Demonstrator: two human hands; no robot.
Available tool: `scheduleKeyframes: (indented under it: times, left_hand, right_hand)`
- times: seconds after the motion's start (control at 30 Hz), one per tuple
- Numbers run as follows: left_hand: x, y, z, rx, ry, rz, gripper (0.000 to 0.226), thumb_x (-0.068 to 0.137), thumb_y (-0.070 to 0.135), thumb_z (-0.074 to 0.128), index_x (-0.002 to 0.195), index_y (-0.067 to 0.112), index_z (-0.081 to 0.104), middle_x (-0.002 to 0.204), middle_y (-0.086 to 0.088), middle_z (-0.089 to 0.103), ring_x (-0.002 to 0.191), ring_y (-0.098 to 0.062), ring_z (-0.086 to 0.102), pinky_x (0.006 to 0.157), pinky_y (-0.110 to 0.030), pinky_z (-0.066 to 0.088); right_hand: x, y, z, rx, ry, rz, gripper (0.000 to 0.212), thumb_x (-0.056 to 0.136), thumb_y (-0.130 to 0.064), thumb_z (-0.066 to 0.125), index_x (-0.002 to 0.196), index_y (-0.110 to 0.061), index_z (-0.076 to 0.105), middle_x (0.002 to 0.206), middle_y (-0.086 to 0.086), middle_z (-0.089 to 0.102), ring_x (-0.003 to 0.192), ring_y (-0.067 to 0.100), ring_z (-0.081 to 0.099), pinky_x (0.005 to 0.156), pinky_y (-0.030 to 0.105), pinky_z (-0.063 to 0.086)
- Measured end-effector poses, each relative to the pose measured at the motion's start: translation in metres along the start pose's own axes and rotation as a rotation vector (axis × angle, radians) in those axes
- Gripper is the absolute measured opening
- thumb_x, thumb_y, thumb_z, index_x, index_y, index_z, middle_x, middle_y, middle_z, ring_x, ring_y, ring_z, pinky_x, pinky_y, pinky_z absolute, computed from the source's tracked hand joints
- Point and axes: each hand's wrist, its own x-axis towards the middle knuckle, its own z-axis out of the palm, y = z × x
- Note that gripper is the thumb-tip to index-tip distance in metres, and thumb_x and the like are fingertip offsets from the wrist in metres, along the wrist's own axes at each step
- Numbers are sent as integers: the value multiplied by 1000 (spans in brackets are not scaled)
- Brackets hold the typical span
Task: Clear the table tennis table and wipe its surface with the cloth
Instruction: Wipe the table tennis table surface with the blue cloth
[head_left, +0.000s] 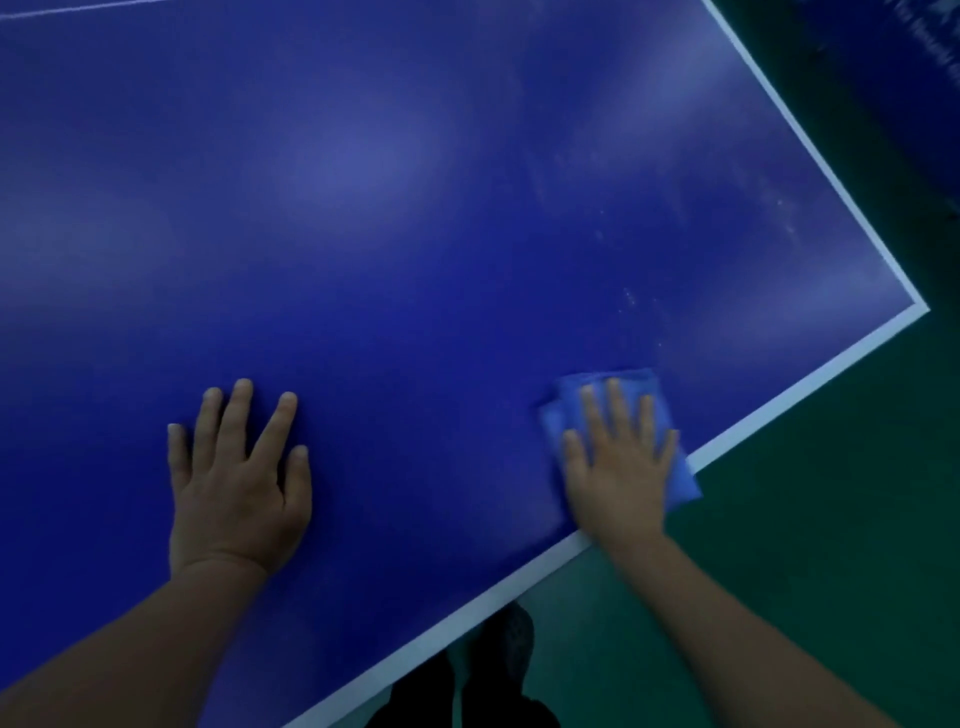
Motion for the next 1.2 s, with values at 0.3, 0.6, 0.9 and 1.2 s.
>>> scheduleKeyframes:
  times: [0.3, 0.6, 0.9, 1.2]
  left_hand:
    - [-1, 0, -1, -3, 1, -3, 64, 95, 49, 25, 153, 24, 35, 164, -11, 18, 153, -26, 2, 122, -45, -9]
    - [-3, 1, -4, -14, 9, -1, 64, 95, 48, 26, 152, 22, 37, 163, -12, 19, 153, -27, 3, 121, -45, -9]
    - [-3, -1, -3, -13, 17, -1, 62, 95, 47, 27, 153, 25, 35, 163, -10, 19, 153, -25, 3, 122, -47, -7]
    - [-3, -2, -2, -20, 36, 7, 62, 96, 47, 25, 153, 24, 36, 163, -11, 22, 153, -27, 6, 123, -49, -4]
  right_hand:
    - [-56, -78, 5, 68, 28, -179, 58, 100, -50, 31, 154, -30, 34, 164, 0, 23, 152, 36, 13, 118, 65, 7]
    - [21, 63, -15, 30, -78, 154, 62, 100, -53, 17, 159, -32, 14, 168, -4, 6, 153, 30, 2, 119, 63, 6]
    - [26, -70, -11, 16, -44, -382, 59, 100, -51, 23, 156, -33, 25, 166, -3, 16, 153, 32, 3, 118, 66, 4]
    - [-31, -9, 0, -60, -63, -1134, 55, 99, -52, 43, 152, -40, 32, 164, -2, 23, 152, 35, 11, 118, 64, 8]
